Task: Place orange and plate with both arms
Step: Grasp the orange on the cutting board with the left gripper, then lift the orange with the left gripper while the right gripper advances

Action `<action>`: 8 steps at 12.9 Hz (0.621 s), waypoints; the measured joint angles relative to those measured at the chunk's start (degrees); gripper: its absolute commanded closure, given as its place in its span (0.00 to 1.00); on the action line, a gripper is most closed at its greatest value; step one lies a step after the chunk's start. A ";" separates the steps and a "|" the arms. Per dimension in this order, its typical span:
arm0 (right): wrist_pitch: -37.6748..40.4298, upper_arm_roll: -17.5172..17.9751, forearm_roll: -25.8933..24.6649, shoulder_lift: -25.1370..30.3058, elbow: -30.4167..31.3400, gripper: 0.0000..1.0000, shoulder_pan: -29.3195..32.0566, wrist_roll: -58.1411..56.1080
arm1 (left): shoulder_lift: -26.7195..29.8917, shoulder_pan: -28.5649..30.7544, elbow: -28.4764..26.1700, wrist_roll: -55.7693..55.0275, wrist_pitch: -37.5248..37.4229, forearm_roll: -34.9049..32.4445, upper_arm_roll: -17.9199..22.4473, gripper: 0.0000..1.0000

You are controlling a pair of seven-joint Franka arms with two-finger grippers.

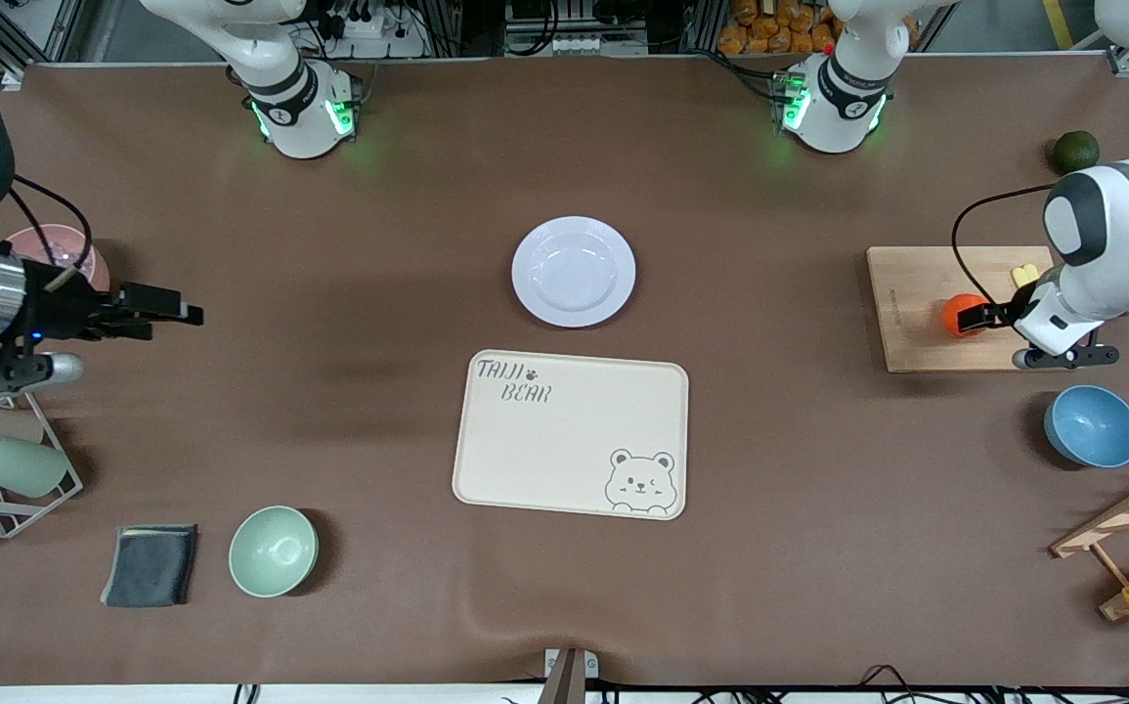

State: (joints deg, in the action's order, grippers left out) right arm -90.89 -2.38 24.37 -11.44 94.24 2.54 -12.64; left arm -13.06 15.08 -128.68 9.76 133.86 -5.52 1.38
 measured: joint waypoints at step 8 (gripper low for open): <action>1.63 0.29 4.98 -1.42 2.63 0.00 -1.47 0.12 | -2.52 0.57 -1.11 0.00 0.75 0.00 -0.01 0.00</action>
State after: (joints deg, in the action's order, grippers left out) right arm -89.26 -2.10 29.35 -12.85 96.87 1.07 -12.52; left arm -15.58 15.65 -129.79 9.76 134.61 -5.52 1.36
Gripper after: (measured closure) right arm 0.000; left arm 0.000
